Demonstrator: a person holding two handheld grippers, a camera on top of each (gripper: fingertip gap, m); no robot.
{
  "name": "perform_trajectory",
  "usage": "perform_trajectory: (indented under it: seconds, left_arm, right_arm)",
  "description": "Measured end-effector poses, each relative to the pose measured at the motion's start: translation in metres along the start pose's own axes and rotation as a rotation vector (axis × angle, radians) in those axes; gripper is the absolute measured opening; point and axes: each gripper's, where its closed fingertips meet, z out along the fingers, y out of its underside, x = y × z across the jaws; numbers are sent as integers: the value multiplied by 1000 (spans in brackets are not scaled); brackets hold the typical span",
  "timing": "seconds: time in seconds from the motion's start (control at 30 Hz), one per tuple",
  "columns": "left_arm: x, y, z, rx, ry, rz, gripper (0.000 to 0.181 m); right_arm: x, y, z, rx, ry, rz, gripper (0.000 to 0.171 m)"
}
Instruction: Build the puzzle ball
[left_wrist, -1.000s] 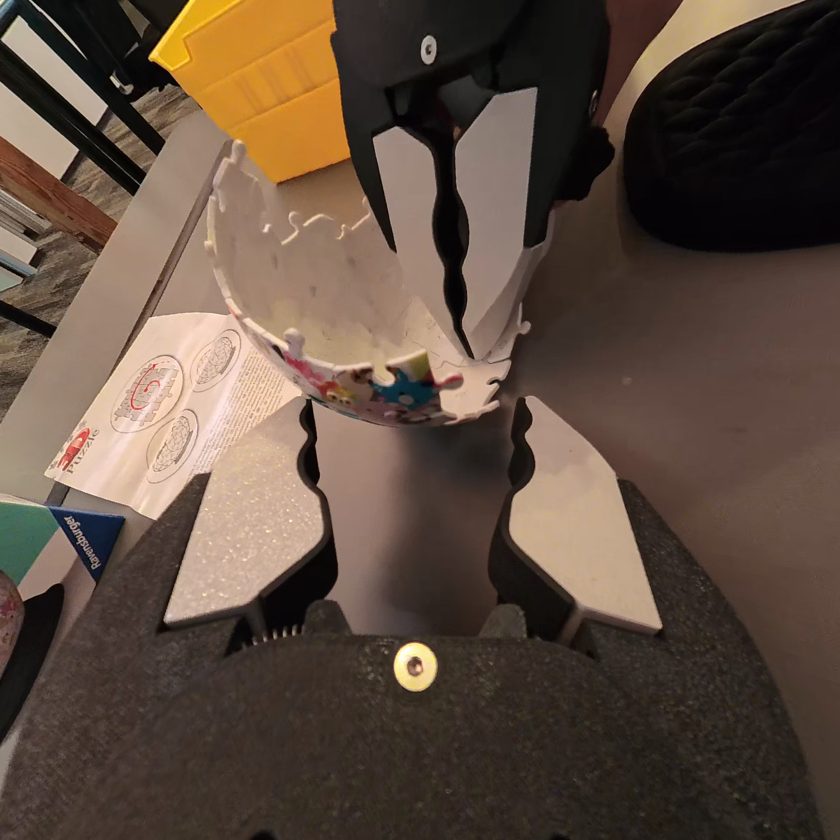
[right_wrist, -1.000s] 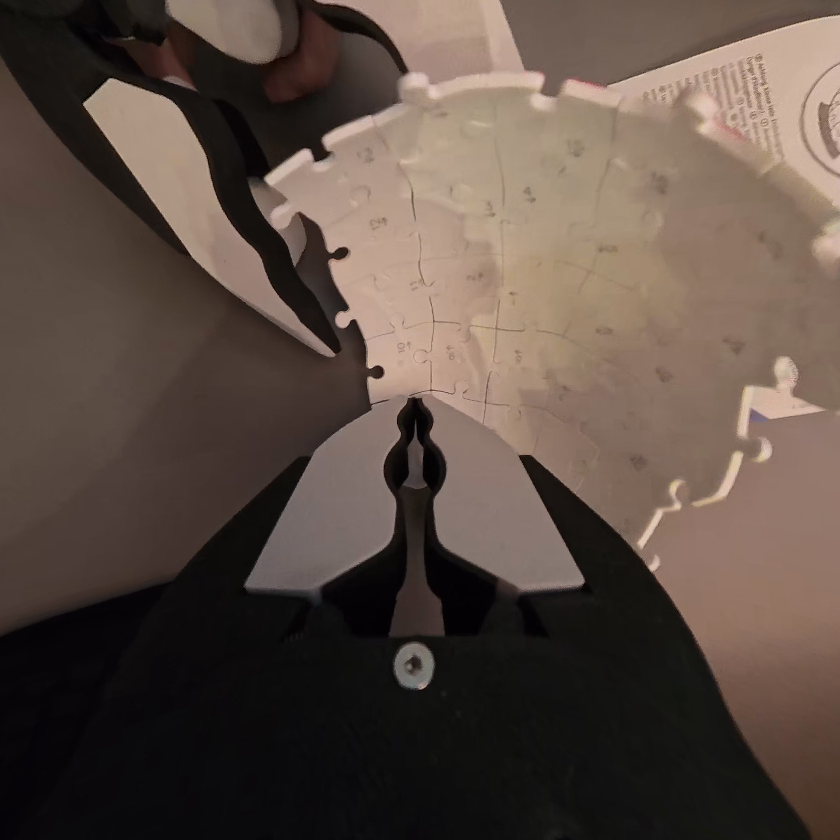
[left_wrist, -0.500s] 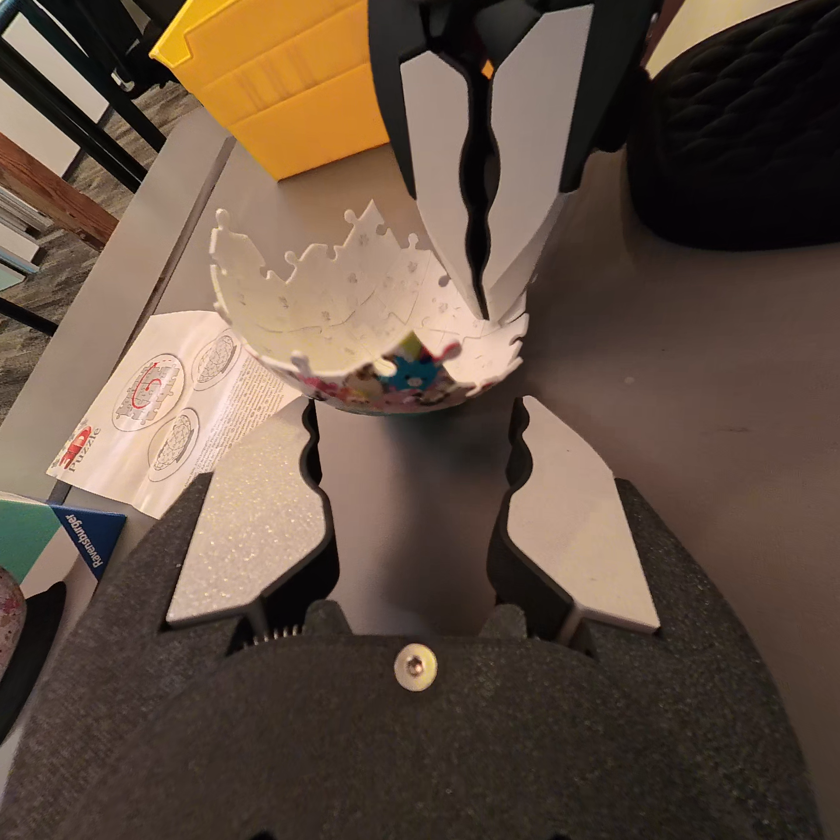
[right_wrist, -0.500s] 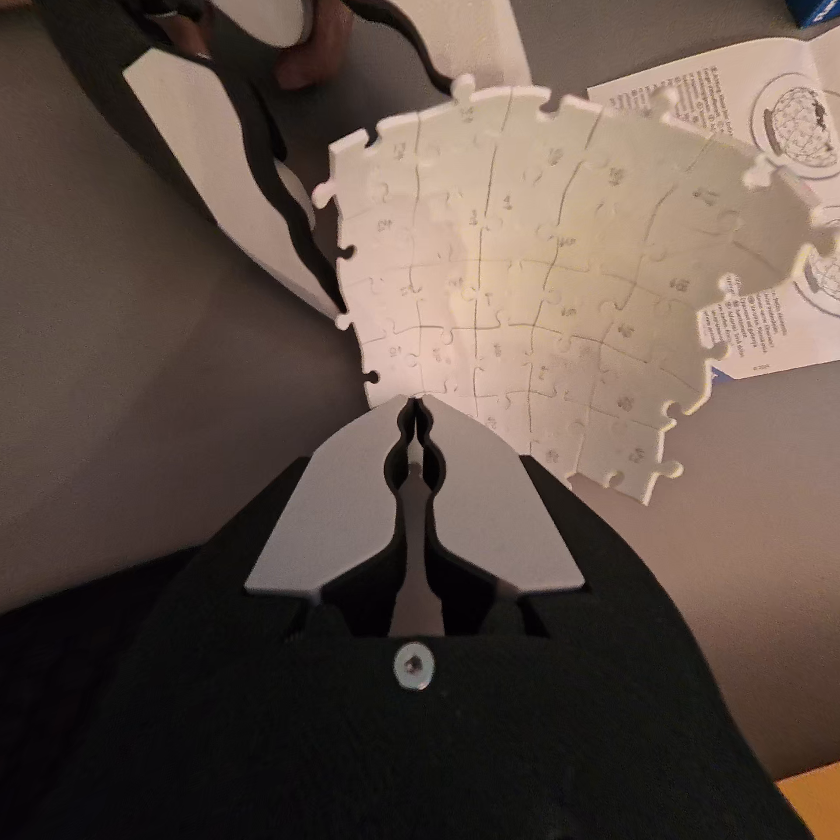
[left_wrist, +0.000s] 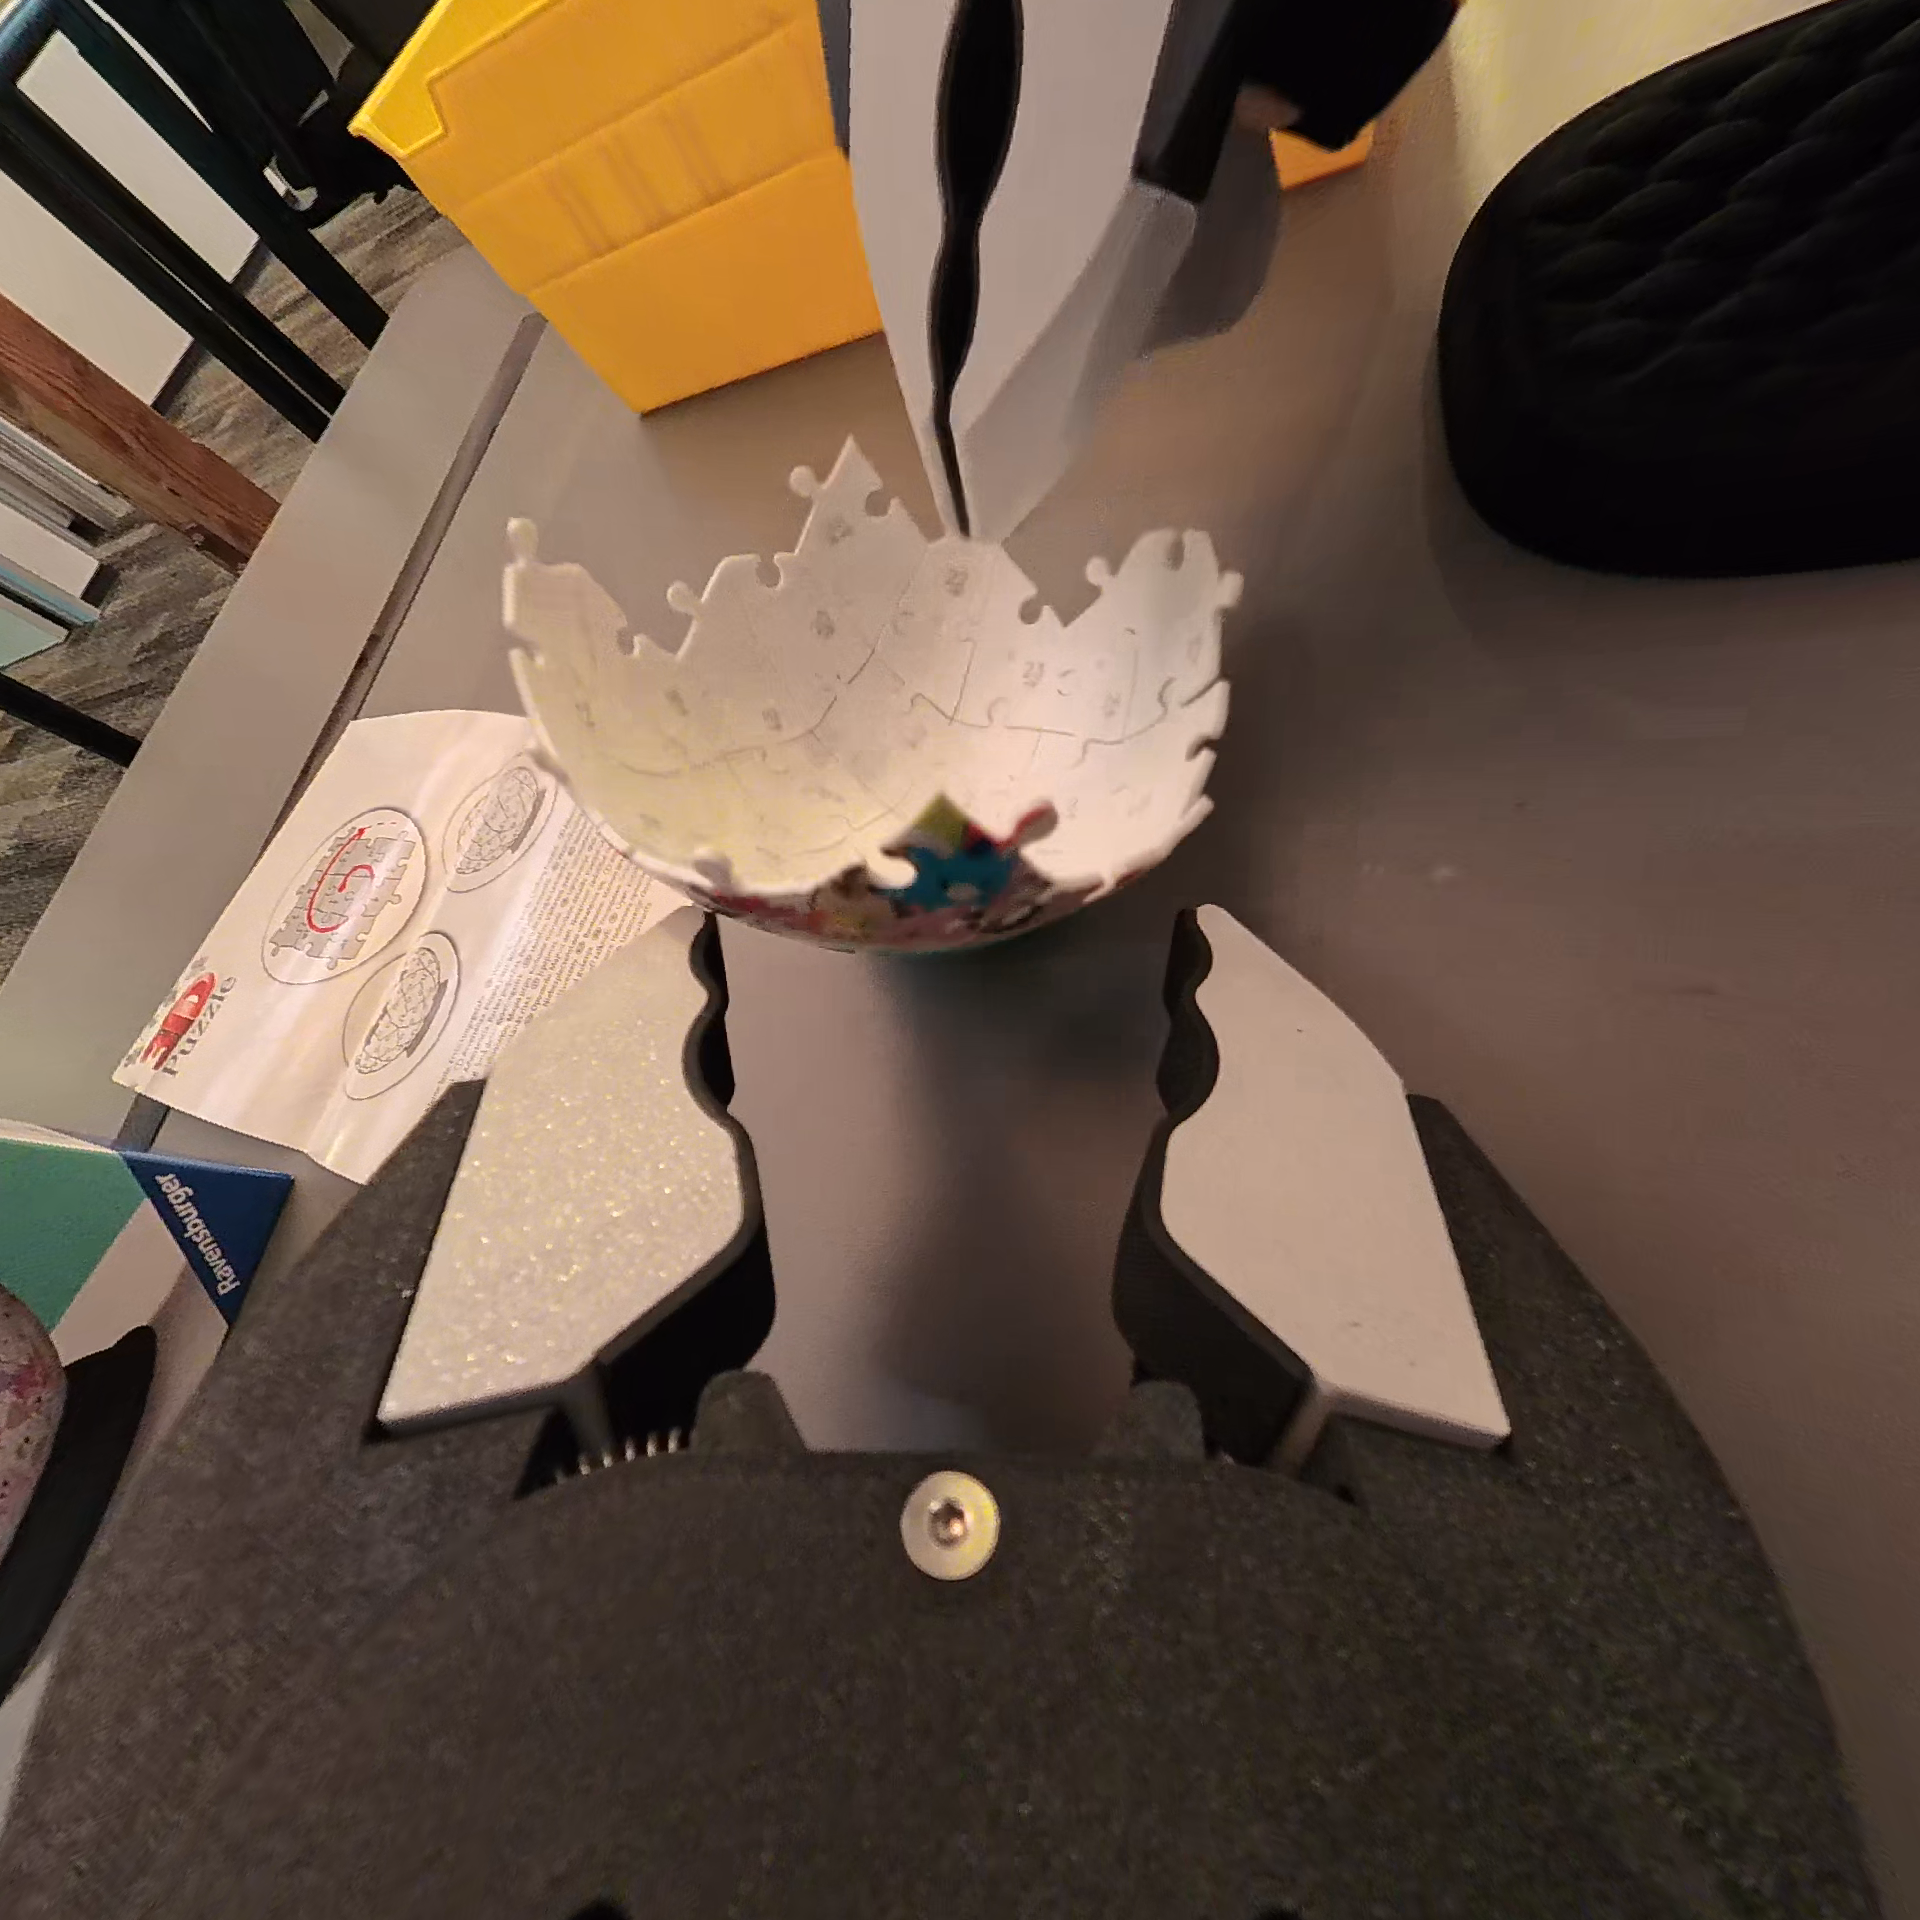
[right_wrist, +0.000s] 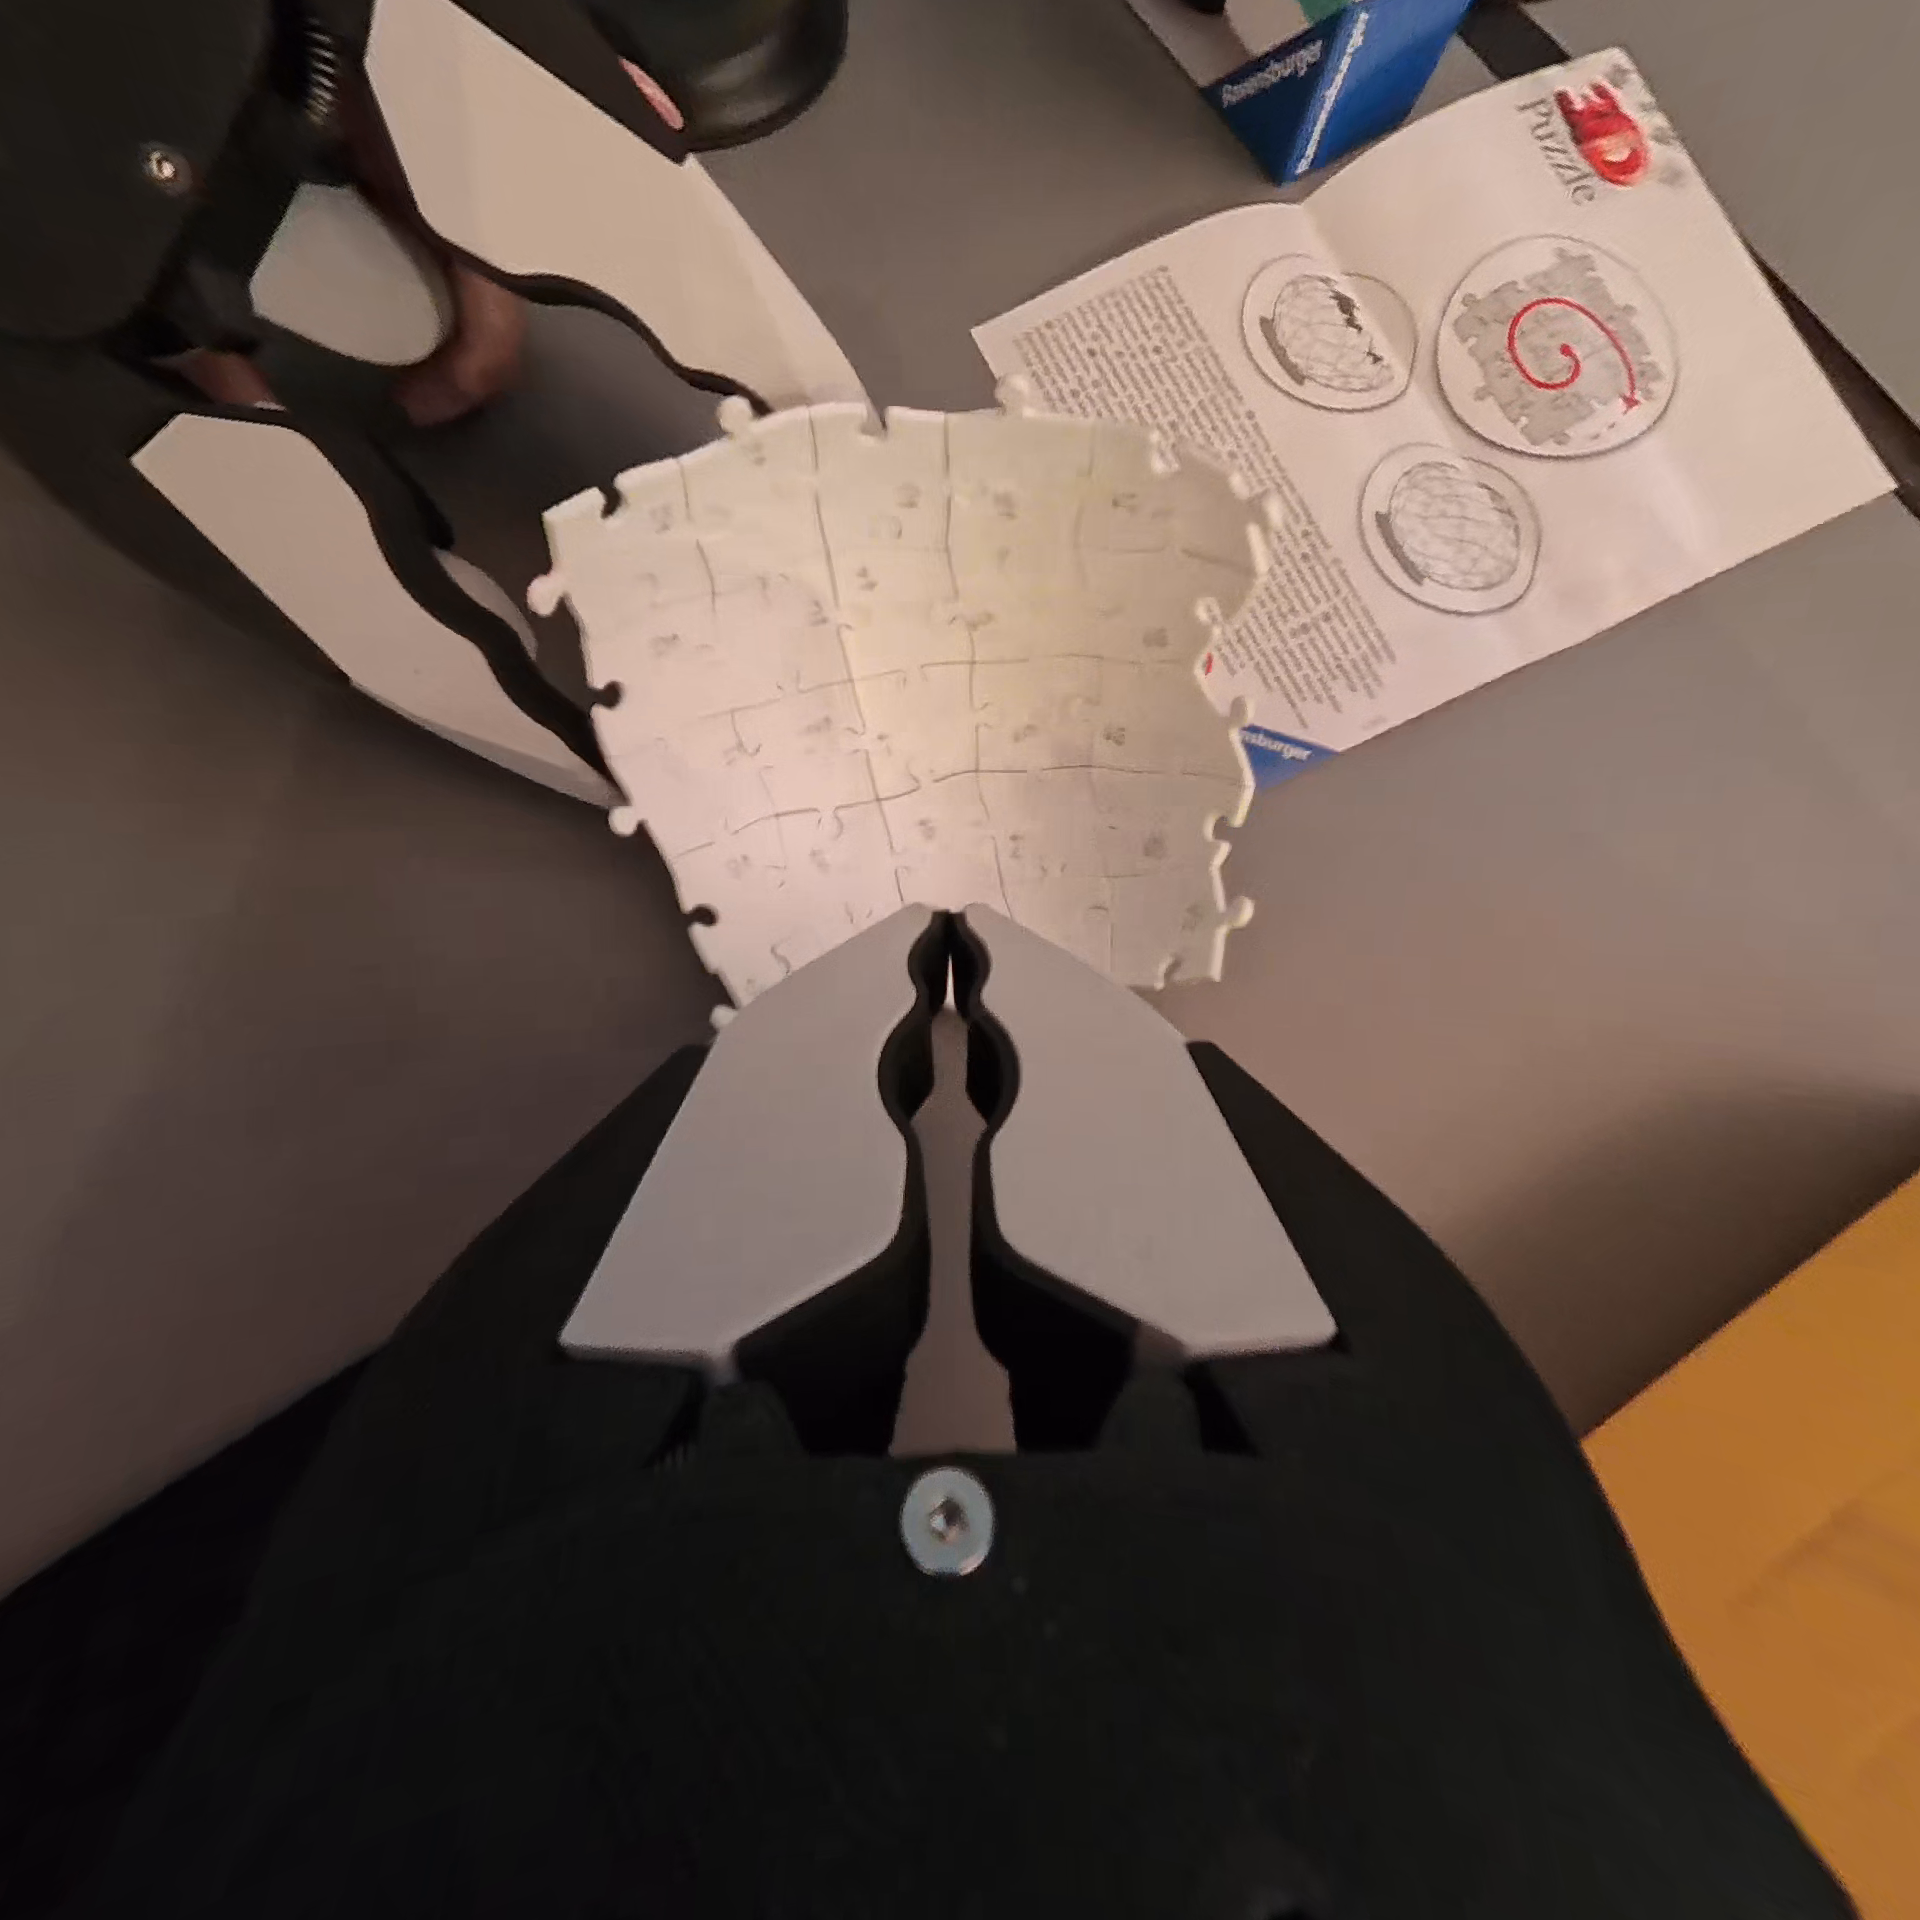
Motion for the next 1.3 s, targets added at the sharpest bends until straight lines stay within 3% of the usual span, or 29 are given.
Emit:
perform_trajectory:
  seconds: [0.2, 0.33, 0.73, 1.1, 1.3]
  left_arm:
    - [0, 0, 0, -1, -4, 6, 81]
    - [0, 0, -1, -1, -7, 12, 81]
    - [6, -3, 1, -3, 3, 47, 78]
    - [10, -4, 1, -11, -1, 70, 77]
    - [10, -4, 0, -14, -9, 77, 76]
  right_arm:
    - [-29, 16, 5, -96, -159, 22, 1]
    - [-34, 30, 12, -172, -170, -4, 1]
    - [-50, 30, 25, -170, -197, -145, 1]
    - [-55, 28, 26, -160, -194, -150, 1]
    - [-55, 25, 22, -120, -218, -51, 5]
